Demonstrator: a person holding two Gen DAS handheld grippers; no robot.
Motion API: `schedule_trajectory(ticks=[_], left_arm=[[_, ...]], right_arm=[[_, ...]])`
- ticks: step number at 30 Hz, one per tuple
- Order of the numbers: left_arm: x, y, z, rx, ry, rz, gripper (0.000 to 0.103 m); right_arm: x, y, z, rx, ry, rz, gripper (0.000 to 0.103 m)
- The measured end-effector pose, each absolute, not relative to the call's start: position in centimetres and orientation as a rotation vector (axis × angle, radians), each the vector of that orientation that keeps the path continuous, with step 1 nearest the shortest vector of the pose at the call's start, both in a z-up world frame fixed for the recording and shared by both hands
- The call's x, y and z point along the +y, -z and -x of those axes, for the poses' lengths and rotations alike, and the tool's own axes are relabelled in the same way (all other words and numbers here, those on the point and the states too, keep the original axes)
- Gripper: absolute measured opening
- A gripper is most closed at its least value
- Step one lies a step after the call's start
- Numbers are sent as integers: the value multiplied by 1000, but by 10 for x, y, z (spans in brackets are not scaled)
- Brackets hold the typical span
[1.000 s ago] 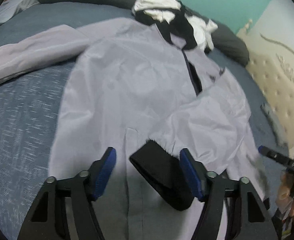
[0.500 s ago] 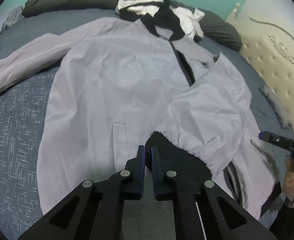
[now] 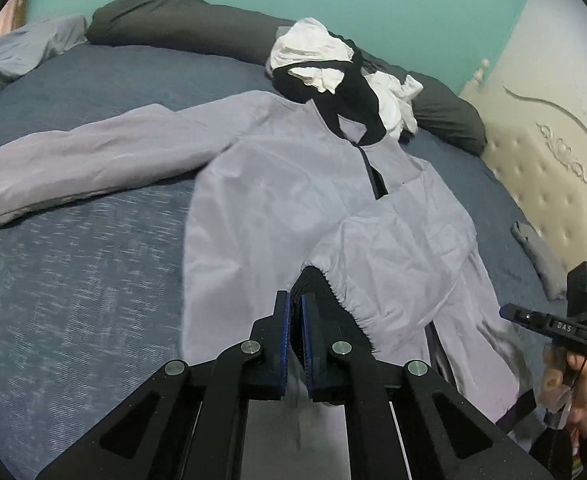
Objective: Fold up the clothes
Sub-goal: 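Lay the cuff on the jacket body and open the right gripper, then withdraw the right gripper from the folded sleeve over the bed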
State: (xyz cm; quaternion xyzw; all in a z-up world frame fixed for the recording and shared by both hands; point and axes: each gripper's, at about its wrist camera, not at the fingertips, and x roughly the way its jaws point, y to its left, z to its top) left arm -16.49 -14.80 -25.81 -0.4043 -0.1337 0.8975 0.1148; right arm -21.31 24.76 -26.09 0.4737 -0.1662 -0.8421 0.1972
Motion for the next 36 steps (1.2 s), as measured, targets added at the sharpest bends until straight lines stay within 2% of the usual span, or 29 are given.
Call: schedule_trajectory(ticks=[7,8,10,14,25,32,34,35,36], left_arm=[[-161,269,165,-396,-2668,1220,6],[-164,271,165,-399,-2667,1227,6],[-167,278,167,-404,-2659,1254,6],[-165,290,171,-399,-2644,1295,6],[-166,294,177,-382,-2638,1307,6],[-169,298,180,-381,-2628,1319,6],[-168,302,181,-370,-2625,1334,6],[-167,303,182,-363,-2624,1341,6],[-167,305,182,-363,-2620,1349,6]], right_arm=[[267,255,228,-459,2412,-1345,32],[272,254,231,-441,2427,-1350,34],[281,254,243,-380,2475,-1374,49],[303,256,277,-312,2587,-1449,50],[307,276,361,156,2683,-1516,49],[291,292,374,277,2662,-1478,45],[289,295,379,326,2666,-1491,36],[291,295,381,322,2679,-1495,26],[295,295,384,302,2692,-1499,23]])
